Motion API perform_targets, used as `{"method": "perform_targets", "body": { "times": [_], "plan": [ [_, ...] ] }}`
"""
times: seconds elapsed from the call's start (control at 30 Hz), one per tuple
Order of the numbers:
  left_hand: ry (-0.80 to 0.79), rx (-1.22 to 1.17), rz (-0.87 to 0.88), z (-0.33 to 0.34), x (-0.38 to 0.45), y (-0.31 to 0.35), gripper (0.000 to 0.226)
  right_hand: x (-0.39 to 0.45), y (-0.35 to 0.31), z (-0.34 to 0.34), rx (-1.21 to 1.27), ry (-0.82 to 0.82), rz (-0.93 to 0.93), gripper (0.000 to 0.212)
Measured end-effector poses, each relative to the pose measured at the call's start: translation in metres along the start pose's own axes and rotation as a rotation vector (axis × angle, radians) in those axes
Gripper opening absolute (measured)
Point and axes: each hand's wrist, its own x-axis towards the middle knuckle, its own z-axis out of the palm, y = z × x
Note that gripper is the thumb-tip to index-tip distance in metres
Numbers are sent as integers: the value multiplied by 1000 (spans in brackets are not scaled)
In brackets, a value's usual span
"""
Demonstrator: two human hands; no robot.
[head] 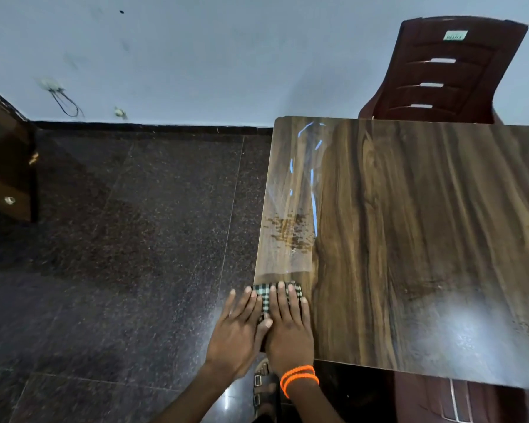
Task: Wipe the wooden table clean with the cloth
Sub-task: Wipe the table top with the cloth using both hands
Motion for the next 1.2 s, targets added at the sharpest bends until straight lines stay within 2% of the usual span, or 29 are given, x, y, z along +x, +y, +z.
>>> {"method": "perform_targets", "body": {
  "times": [0.17,0.3,0.5,0.67,0.8,0.9,1.07,1.2],
  "plan": [
    [-82,-20,49,9,-6,28,68,-37,23,-3,38,61,50,70],
    [-105,-81,85,4,35,47,71,-14,43,-6,43,108,170,64],
    [-72,-23,90,-14,109,25,81,62,47,-11,56,139,220,65],
    [-67,-42,56,-14,102,-7,90,80,21,-9,44,108,124,66],
    [-15,-55,-22,-1,61,-14,77,56,5,-3,21,63,-2,69],
    [-40,-20,-37,6,34,2,74,25,7,0,41,47,-22,68],
    [-65,-38,3,2,50,38,71,6,39,-11,75,83,104,66],
    [-73,-62,42,-6,97,61,72,37,74,-22,69,136,178,62]
  ]
}}
